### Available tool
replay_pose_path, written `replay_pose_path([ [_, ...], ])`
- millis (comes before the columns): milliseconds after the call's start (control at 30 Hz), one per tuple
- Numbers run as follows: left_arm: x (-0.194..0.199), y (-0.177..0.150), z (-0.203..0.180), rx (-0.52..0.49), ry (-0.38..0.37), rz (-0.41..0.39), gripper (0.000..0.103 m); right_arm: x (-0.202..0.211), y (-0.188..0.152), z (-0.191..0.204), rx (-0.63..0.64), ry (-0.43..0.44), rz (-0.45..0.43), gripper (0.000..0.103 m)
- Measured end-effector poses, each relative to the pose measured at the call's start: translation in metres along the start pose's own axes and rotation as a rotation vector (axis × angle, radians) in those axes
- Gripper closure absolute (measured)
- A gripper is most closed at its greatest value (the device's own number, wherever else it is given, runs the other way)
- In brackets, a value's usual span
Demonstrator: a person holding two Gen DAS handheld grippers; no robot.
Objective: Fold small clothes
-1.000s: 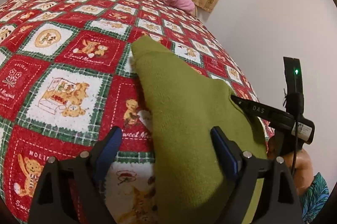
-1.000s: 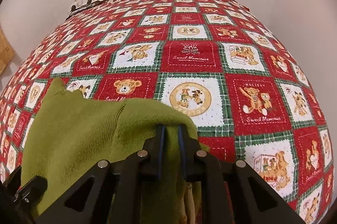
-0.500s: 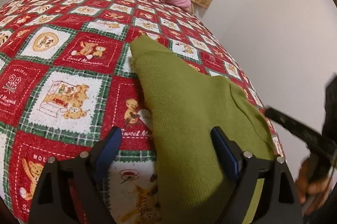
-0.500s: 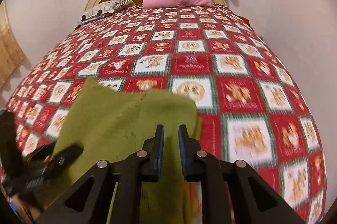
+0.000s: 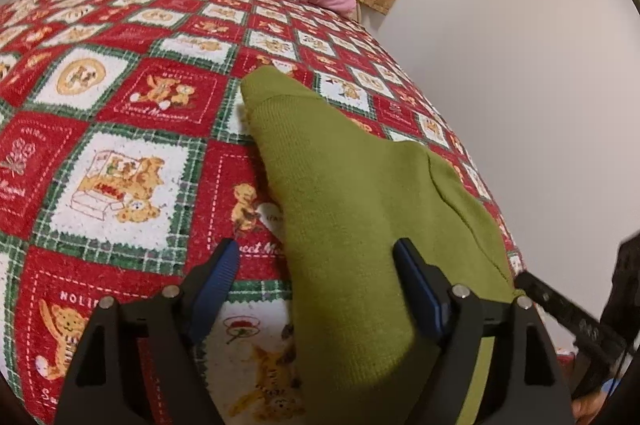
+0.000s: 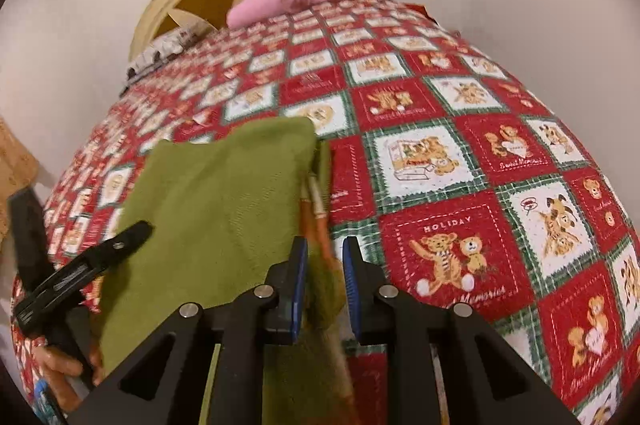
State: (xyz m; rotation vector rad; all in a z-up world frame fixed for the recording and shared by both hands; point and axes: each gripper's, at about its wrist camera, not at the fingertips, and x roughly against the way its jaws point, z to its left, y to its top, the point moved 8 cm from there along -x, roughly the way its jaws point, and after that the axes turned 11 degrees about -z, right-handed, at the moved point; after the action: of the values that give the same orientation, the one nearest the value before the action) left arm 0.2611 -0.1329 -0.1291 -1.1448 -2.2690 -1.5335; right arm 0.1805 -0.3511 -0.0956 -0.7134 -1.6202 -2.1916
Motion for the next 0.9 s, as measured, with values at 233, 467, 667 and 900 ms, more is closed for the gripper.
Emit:
replay_pose_path([
  [233, 0.007, -0.003, 0.001, 0.01, -0.023, -0.018, 0.02, -0.005, -0.036, -0.001, 0.02, -0.054, 0.075, 0.085],
  [467, 0.028, -0.007, 0.007, 0.037, -0.061, -0.049, 0.02, 0.012, -0.02, -0.025, -0.107, -0.075, 0.038, 0.076],
  [667, 0.048, -0.018, 0.009, 0.091, -0.111, -0.039, 0.02, 0.064, -0.027, -0.002, -0.06, 0.067, -0.018, 0.052],
  [900, 0.079, -0.056, -0.012, 0.108, -0.205, 0.038, 0.02, 0.024, -0.067, 0.009, -0.092, 0.137, 0.145, 0.04],
])
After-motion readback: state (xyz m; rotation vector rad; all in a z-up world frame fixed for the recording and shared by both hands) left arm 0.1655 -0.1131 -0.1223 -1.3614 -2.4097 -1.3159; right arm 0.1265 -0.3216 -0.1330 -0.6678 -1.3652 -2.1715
